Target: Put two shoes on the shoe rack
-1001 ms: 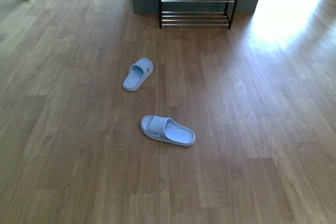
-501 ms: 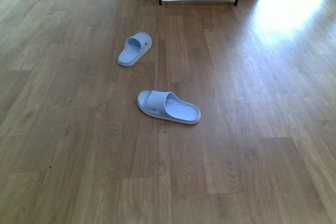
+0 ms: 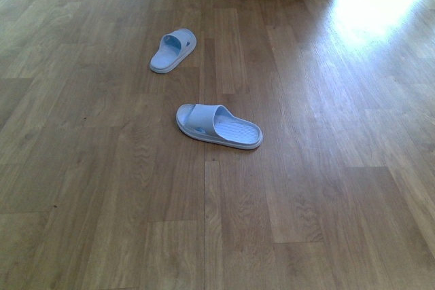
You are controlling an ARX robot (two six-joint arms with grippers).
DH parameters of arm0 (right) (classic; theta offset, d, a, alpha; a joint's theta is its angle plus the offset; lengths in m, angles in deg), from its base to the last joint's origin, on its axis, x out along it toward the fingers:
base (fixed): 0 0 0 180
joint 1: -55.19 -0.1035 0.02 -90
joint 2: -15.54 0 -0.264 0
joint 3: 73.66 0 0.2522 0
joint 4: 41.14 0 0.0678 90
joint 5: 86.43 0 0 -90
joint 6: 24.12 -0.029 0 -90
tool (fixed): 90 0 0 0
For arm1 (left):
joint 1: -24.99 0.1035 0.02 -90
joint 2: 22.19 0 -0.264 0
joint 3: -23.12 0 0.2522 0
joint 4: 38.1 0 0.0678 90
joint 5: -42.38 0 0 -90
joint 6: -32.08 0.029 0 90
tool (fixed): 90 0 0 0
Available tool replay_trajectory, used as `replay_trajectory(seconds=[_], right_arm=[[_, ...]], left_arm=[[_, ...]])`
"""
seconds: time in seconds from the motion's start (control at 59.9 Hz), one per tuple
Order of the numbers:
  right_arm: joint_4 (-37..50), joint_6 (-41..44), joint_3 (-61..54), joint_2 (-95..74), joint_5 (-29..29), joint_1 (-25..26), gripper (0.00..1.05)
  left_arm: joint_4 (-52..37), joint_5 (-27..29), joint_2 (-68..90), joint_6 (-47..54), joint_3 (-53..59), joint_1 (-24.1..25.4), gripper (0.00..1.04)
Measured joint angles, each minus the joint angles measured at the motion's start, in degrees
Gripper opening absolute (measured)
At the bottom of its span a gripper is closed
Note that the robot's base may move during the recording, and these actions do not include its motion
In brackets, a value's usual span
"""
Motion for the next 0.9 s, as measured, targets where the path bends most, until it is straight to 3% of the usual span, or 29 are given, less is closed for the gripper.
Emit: replay_trajectory(seconds=[0.901], right_arm=[[0.00,0.00,0.00,0.00,0.00,0.00,0.95]], left_arm=[[0.00,0.00,0.00,0.00,0.00,0.00,0.95]])
